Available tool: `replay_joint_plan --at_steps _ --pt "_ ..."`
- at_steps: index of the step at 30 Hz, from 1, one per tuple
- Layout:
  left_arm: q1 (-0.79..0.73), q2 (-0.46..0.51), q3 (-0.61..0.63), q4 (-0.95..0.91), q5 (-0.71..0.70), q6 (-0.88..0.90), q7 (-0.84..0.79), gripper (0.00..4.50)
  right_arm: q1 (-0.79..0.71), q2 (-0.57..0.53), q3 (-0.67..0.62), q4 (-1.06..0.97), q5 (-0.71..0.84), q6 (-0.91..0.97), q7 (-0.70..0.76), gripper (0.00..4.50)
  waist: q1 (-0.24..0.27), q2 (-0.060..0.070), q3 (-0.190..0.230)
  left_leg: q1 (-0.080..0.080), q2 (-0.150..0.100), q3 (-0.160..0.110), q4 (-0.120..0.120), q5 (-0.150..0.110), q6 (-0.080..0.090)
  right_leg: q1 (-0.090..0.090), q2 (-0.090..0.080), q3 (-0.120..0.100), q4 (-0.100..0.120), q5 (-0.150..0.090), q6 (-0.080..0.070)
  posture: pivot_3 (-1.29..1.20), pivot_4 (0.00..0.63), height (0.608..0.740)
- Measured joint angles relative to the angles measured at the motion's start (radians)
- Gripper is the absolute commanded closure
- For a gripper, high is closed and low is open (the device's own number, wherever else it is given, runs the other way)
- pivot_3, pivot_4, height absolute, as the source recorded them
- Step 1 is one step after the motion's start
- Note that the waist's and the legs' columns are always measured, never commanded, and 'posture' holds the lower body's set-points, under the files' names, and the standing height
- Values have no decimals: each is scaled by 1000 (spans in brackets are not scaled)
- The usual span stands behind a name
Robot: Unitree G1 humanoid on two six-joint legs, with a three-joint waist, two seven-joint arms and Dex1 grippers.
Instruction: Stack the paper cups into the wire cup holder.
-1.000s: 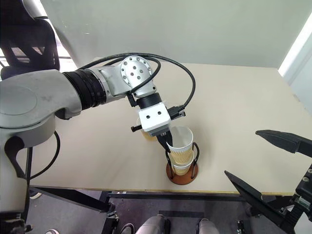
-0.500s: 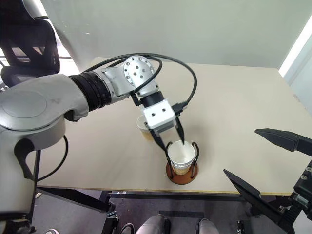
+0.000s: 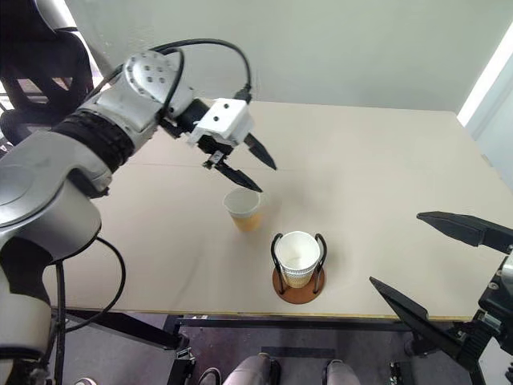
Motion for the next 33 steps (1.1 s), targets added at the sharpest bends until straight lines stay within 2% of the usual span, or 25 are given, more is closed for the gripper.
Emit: replay_joint_plan --at_steps 5,13,20,30,33 --pt "75 -9 82 76 143 35 0 1864 -47 -18 95 19 -91 -16 61 0 2 0 0 -1 -1 0 1 2 0 0 -1 0 0 1 2 0 150 740" --pt "114 -4 141 85 261 54 0 1864 -98 -26 168 30 -154 -17 102 0 1 -1 0 0 -1 2 0 4 4 -1 0 1 -1 2 5 0 150 740" --pt "165 -11 157 116 352 47 0 1864 -112 -27 174 30 -162 -12 103 0 1 -1 0 0 0 2 0 6 6 -1 0 1 -1 2 8 0 150 740" --pt "213 -92 260 162 465 28 0 1864 -117 -50 173 30 -132 -2 82 0 2 -1 0 0 -1 3 0 6 5 -1 -1 1 -1 1 11 0 150 740" --pt "225 -104 274 172 501 18 0 2454 -117 -54 162 30 -116 12 76 0 2 -1 0 0 0 3 0 6 5 -1 -1 1 -1 0 12 0 150 740"
